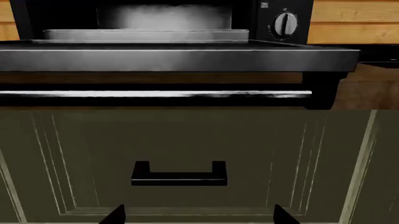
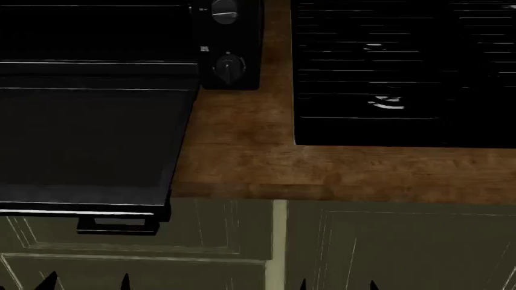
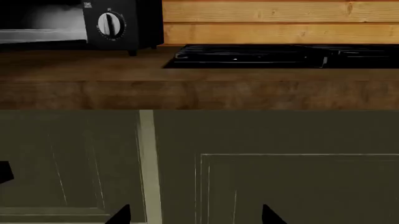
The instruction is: Close the toaster oven door.
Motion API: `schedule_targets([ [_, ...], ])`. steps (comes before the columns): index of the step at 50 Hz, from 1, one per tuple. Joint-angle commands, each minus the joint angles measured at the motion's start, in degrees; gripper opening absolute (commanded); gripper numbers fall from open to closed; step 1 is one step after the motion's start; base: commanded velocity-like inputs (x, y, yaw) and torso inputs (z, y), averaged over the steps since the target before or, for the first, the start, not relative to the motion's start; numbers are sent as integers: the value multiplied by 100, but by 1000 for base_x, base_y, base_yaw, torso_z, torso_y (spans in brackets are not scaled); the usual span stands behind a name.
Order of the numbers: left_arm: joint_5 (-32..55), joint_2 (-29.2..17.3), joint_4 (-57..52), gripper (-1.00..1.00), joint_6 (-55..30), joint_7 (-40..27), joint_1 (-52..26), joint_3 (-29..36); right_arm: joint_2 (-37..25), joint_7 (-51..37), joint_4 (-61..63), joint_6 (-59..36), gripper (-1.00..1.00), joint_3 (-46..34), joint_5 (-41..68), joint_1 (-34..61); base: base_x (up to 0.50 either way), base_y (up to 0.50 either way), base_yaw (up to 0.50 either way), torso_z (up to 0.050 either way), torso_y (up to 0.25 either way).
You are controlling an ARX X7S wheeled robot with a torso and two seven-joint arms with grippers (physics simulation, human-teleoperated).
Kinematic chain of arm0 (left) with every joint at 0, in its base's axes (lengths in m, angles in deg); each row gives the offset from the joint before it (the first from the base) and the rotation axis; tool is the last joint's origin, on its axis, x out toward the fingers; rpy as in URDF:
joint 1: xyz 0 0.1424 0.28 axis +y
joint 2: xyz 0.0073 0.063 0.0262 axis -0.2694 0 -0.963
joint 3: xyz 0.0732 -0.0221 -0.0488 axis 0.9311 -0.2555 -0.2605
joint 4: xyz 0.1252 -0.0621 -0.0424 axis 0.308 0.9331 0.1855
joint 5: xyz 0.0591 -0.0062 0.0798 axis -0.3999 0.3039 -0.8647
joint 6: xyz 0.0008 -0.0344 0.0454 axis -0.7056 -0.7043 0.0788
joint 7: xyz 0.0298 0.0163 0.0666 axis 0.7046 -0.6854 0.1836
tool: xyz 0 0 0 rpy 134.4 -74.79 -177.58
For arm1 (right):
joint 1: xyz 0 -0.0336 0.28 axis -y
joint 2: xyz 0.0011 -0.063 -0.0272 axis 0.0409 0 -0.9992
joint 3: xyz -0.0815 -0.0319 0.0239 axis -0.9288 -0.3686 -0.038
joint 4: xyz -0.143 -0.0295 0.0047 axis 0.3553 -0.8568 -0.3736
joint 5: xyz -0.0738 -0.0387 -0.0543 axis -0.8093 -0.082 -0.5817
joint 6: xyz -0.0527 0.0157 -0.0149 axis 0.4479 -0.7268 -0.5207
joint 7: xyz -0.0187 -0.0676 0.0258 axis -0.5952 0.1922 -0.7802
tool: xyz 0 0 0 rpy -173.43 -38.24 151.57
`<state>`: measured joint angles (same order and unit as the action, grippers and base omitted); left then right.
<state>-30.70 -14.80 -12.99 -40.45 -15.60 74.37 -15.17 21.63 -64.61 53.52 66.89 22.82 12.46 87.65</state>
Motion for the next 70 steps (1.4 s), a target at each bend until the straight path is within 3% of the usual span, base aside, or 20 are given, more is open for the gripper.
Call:
schedule_targets([
  [1, 141, -141, 62, 100, 49, -169, -18, 170, -297, -360, -94, 82, 100, -366, 298, 32, 0, 0, 0, 0, 0],
  [9, 445, -283, -283, 100, -122, -175, 78, 264, -361, -430, -3, 92, 100, -508, 337, 24, 0, 0, 0, 0, 0],
  [47, 1046, -636, -859, 100, -407, -300, 194, 532, -635, -760, 510, -93, 100, -799, 537, 11, 0, 0, 0, 50, 0],
  [51, 996, -939, -1569, 100, -1134, -387, 109, 501, -795, -876, 1419, -383, 100, -654, 575, 6, 0, 0, 0, 0, 0],
  [58, 1562, -1403, -2763, 100, -2403, -302, -284, 161, -1195, -1113, 3571, -2100, 100, -362, 521, 487, 0, 0, 0, 0, 0],
  [64, 2238, -1720, -3017, 100, -3216, -208, -1008, -354, -1538, -1065, 4515, -3196, 100, 116, 851, 1354, 0, 0, 0, 0, 0],
  [70, 2399, -1990, -2788, 100, -4014, -261, -1890, -361, -2022, -921, 5328, -4289, 100, 969, 1400, 2303, 0, 0, 0, 0, 0],
])
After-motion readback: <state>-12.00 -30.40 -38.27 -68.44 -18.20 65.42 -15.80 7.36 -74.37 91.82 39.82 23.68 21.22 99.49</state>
